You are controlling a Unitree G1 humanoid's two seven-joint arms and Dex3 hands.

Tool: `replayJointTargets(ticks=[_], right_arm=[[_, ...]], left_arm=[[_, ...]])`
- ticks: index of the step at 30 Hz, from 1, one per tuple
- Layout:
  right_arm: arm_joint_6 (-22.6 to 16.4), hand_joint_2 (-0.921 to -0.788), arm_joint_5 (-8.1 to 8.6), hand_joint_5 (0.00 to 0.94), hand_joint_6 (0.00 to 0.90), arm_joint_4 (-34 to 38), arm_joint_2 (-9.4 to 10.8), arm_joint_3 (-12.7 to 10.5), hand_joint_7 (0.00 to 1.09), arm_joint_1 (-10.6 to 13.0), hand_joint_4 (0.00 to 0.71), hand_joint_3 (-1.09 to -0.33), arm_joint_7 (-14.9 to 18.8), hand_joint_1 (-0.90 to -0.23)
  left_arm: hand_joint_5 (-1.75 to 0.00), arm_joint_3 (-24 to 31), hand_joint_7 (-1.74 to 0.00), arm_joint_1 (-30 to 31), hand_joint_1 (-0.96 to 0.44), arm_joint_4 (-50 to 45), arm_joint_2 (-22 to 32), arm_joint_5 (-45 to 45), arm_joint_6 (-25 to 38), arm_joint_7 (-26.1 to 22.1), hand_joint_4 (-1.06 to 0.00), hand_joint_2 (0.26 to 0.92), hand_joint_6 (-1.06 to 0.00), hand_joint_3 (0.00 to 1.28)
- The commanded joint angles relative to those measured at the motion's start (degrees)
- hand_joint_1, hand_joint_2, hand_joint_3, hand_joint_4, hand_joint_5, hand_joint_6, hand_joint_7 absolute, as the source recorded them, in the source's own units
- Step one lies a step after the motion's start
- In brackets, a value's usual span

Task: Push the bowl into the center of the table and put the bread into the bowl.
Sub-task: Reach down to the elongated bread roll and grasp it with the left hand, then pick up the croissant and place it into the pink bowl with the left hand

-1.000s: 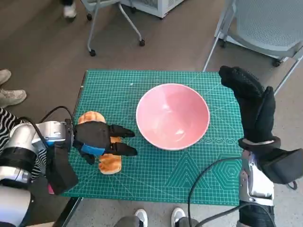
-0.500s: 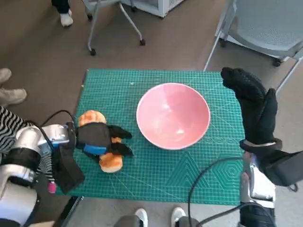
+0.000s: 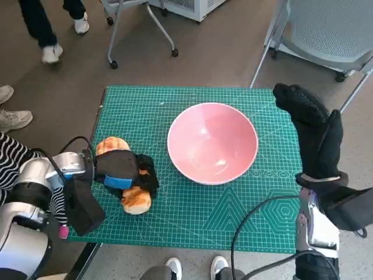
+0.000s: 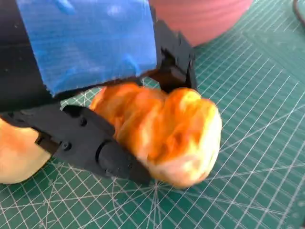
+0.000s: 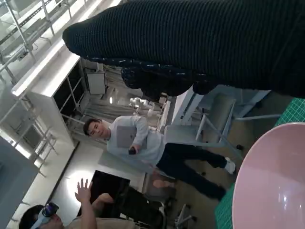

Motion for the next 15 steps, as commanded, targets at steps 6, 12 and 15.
replayJointTargets(ticks=[6, 12, 15], right_arm=[[1.27, -0.921, 1.10, 0.002, 0.101, 0.14, 0.00, -0.34, 0.56, 1.41, 0.201, -0.740, -0.19, -0.714], [1.53, -0.921, 1.54, 0.001, 0.102, 0.12, -0.44, -0.82, 0.55, 1.18, 0.199, -0.738, 0.10, -0.715], [1.60, -0.921, 1.74, 0.000, 0.102, 0.06, -0.62, -1.05, 0.55, 1.08, 0.196, -0.737, 0.25, -0.715]], left_arm=[[-0.98, 4.27, -1.11, -1.59, 0.00, -6.61, 2.32, -20.55, 0.80, -14.26, -0.81, 0.901, -0.73, 0.01], [-0.94, 8.27, -1.15, -2.65, 0.00, -16.46, 3.25, -35.56, 8.68, -22.15, -0.81, 0.902, -0.72, 0.01], [-0.93, 11.20, -1.16, -4.08, 0.00, -20.87, 2.85, -39.08, 12.87, -23.47, -0.81, 0.903, -0.72, 0.01]])
